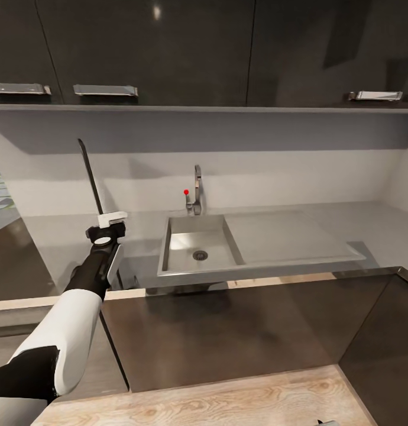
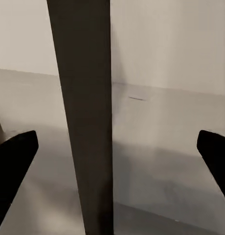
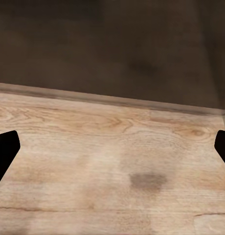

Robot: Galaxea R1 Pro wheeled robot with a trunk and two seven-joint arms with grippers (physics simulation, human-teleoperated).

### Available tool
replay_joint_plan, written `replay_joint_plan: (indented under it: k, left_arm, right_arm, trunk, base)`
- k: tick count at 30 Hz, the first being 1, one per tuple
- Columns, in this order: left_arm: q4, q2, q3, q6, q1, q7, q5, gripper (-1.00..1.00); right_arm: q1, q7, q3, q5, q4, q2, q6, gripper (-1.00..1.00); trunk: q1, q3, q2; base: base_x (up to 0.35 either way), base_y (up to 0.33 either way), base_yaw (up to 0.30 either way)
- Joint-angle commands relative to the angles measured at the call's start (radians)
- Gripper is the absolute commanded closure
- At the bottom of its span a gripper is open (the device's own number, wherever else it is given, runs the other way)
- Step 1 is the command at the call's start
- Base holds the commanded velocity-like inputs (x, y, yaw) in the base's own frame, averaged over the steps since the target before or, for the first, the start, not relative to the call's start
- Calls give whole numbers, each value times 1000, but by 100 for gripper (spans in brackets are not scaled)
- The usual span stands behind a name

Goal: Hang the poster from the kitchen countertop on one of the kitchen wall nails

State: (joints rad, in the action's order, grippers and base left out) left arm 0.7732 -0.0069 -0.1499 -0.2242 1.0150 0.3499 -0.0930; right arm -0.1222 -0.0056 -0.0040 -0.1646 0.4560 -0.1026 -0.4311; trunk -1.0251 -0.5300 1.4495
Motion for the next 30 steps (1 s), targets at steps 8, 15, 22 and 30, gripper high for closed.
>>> replay_joint_plan:
  k: [8, 15, 22, 30]
  left_arm:
    - [2, 7, -7, -8, 1, 0, -9, 100]
    - [4, 16, -12, -8, 1, 0, -8, 100]
    - [12, 19, -11, -9, 1, 0, -8, 100]
    - [134, 18, -10, -24, 1, -6, -4, 100]
  right_arm:
    - [-1, -1, -1, -7, -2, 0, -2, -100]
    - [-1, -1, -1, -6, -2, 0, -1, -100]
    - [-1, -1, -1, -6, -2, 0, -1, -100]
    - [-1, -1, -1, -6, -1, 0, -3, -100]
  trunk:
    - [0, -1, 1]
    - [0, -1, 1]
    - [0, -1, 1]
    - [0, -1, 1]
  base:
    - [0, 0, 0]
    - [0, 0, 0]
    - [0, 0, 0]
    - [0, 0, 0]
